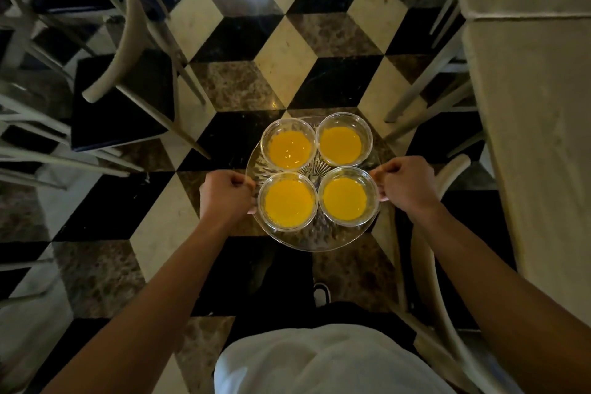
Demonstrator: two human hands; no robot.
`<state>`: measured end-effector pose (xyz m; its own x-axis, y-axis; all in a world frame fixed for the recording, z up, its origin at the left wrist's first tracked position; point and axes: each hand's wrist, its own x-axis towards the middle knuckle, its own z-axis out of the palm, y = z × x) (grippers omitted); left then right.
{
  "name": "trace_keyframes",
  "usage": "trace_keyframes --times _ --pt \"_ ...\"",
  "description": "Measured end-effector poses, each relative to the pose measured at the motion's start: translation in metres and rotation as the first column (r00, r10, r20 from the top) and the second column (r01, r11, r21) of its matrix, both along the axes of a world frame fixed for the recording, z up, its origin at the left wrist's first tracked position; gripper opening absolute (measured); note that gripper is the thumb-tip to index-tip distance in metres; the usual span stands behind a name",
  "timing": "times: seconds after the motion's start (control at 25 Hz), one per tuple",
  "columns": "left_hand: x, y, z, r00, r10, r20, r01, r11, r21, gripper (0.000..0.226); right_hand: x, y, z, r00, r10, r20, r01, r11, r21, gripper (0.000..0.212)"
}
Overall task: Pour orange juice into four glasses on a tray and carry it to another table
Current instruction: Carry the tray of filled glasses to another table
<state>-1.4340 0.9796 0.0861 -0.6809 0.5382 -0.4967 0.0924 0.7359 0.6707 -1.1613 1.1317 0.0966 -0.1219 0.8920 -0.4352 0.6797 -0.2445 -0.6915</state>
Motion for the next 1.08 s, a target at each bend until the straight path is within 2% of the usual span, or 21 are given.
trace_keyframes --times 0.32,0.44,0.8,1.08 --pt "-0.066 0.121 0.003 0.993 -0.083 -0.08 0.08 0.996 -0.039 0.021 -0.06 0.1 -0.005 0.999 -0.055 -0.001 0.055 0.998 0.013 0.02" --pt "-0.091 0.162 0.004 0.989 -0.133 -0.057 0.131 0.991 -0.03 0.021 -0.082 0.133 -0.006 0.996 -0.088 0.026 0.088 0.996 0.01 0.015" --pt "-0.156 0.264 0.002 0.987 -0.146 -0.061 0.144 0.989 -0.032 0.033 -0.146 0.234 -0.01 0.993 -0.116 0.002 0.116 0.993 -0.012 0.012" --pt "-0.19 0.351 -0.002 0.987 -0.131 -0.092 0.127 0.991 -0.045 0.031 -0.178 0.323 -0.021 0.996 -0.084 0.001 0.084 0.996 -0.038 0.014"
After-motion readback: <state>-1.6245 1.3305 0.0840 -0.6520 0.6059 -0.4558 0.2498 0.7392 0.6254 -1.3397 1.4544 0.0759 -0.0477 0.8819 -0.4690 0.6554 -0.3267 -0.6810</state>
